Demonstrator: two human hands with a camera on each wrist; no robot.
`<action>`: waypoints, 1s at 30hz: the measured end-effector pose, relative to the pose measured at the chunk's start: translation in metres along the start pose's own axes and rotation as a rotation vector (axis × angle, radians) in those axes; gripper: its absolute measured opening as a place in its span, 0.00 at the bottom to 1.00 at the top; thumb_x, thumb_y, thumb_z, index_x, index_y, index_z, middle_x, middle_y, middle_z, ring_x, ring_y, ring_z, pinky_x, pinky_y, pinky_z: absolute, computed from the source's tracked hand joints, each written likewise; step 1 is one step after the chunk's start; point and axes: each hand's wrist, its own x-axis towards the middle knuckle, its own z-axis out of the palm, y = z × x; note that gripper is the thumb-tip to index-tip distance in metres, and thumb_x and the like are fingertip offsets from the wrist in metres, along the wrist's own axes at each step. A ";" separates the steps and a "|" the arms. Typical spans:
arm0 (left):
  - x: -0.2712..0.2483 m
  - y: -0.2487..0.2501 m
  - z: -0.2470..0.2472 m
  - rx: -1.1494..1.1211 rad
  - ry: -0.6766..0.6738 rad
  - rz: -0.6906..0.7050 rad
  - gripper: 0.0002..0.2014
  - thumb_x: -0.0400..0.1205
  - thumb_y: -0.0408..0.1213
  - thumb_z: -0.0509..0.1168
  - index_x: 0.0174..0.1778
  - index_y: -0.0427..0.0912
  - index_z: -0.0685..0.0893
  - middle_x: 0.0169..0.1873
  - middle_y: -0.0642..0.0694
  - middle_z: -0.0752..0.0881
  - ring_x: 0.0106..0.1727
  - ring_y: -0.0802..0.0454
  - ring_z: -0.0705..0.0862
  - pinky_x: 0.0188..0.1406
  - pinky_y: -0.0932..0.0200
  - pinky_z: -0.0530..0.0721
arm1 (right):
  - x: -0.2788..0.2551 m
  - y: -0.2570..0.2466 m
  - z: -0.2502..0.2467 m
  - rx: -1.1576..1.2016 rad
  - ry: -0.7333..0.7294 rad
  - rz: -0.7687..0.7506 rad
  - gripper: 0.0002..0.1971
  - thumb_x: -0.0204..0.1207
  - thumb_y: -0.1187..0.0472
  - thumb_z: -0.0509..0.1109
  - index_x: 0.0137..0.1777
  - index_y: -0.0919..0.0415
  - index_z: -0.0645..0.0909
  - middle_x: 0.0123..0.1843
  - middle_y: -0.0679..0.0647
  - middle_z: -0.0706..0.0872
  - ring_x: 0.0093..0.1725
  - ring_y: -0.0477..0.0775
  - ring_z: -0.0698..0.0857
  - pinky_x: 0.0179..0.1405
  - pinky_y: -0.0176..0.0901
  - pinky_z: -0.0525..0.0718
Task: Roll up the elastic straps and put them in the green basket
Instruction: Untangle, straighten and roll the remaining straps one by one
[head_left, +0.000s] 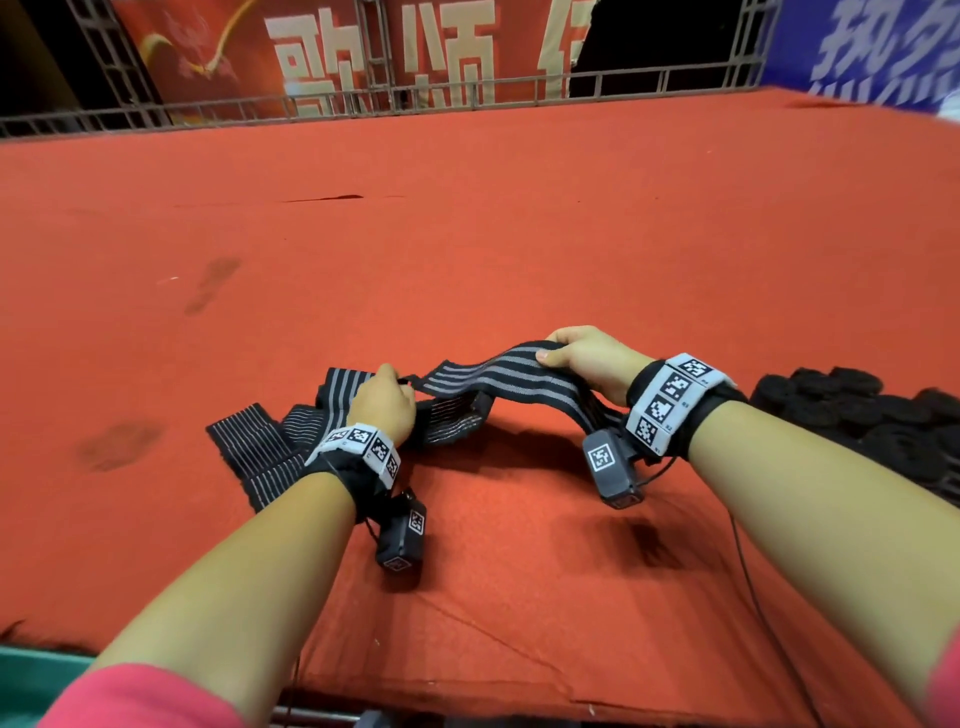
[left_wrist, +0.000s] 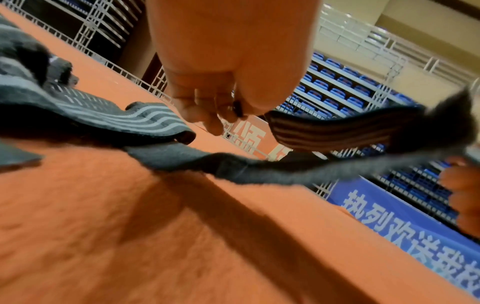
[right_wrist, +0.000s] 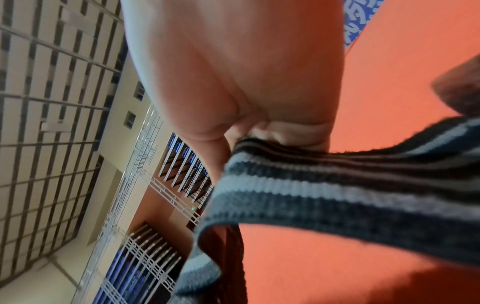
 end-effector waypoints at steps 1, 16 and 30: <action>0.000 0.005 -0.002 -0.068 0.007 0.022 0.10 0.85 0.36 0.56 0.56 0.34 0.77 0.52 0.32 0.85 0.53 0.32 0.83 0.49 0.48 0.77 | 0.000 0.001 0.000 -0.079 0.001 0.003 0.06 0.80 0.65 0.72 0.41 0.59 0.82 0.38 0.56 0.86 0.37 0.54 0.83 0.38 0.42 0.80; -0.022 0.090 -0.016 -0.465 -0.286 0.378 0.05 0.81 0.36 0.58 0.47 0.48 0.79 0.46 0.42 0.89 0.50 0.43 0.87 0.53 0.42 0.86 | 0.000 -0.004 0.057 -0.475 0.061 -0.150 0.12 0.74 0.51 0.75 0.51 0.54 0.78 0.43 0.51 0.85 0.44 0.57 0.86 0.40 0.50 0.80; -0.027 0.052 0.062 0.048 -0.464 0.312 0.25 0.63 0.54 0.81 0.51 0.57 0.79 0.54 0.48 0.82 0.56 0.46 0.81 0.60 0.47 0.82 | 0.002 0.008 0.019 -0.029 0.177 -0.022 0.12 0.81 0.73 0.58 0.49 0.61 0.82 0.41 0.66 0.88 0.33 0.68 0.91 0.32 0.57 0.91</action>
